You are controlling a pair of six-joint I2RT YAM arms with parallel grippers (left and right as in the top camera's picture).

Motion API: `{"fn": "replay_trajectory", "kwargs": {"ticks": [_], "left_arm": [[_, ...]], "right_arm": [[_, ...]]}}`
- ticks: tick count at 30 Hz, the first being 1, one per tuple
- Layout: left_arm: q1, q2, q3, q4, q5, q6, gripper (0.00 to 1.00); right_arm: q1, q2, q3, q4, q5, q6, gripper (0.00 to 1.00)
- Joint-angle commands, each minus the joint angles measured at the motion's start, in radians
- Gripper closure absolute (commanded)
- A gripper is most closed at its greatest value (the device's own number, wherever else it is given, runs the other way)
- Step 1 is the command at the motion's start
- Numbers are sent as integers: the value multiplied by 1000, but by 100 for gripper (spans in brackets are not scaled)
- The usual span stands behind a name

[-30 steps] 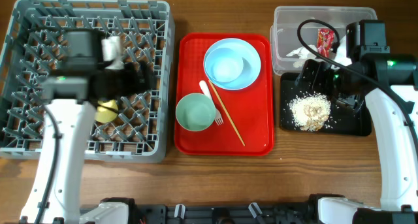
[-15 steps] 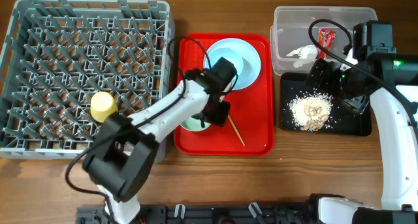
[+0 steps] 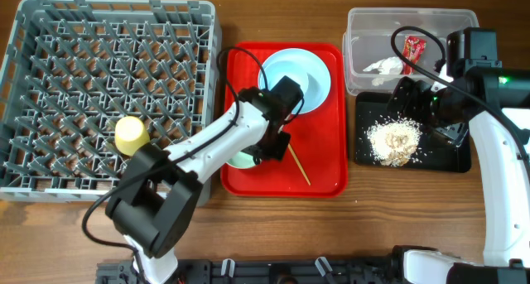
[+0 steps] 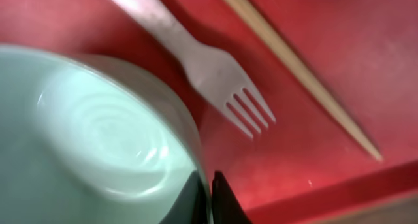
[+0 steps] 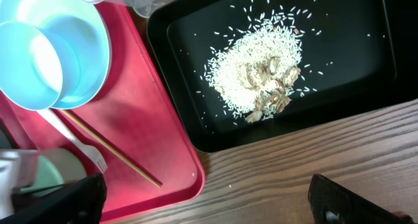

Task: Sort waste into correct bins and load items into the dishwasher rack
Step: 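Grasp the green bowl on the tray with the left gripper, then place the green bowl in the rack with the left gripper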

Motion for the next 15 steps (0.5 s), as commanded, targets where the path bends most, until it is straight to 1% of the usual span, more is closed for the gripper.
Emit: {"fn": "replay_trajectory", "kwargs": {"ticks": [1, 2, 4, 5, 7, 11, 12, 13, 15], "left_arm": [[55, -119, 130, -78, 16, -7, 96], [79, -155, 157, -93, 18, 9, 96], [170, -262, 184, -96, 30, 25, 96], [216, -298, 184, -93, 79, 67, 96], [336, -346, 184, -93, 247, 160, 96], [676, -337, 184, -89, 757, 408, 96], [733, -325, 184, -84, 834, 440, 96], [817, -299, 184, -72, 937, 476, 96], [917, -225, 184, -36, 1100, 489, 96]], "right_arm": [[-2, -15, 23, -1, 17, 3, 0], [-2, -15, 23, -1, 17, 3, 0], [-2, -15, 23, -1, 17, 3, 0], [-2, -15, 23, -1, 17, 3, 0], [-2, -15, 23, 0, 17, 3, 0], [-2, -15, 23, -2, 17, 3, 0], [-2, -15, 23, -2, 17, 4, 0], [-2, -15, 23, -2, 17, 3, 0], [-2, -15, 23, -2, 17, 3, 0]]}}
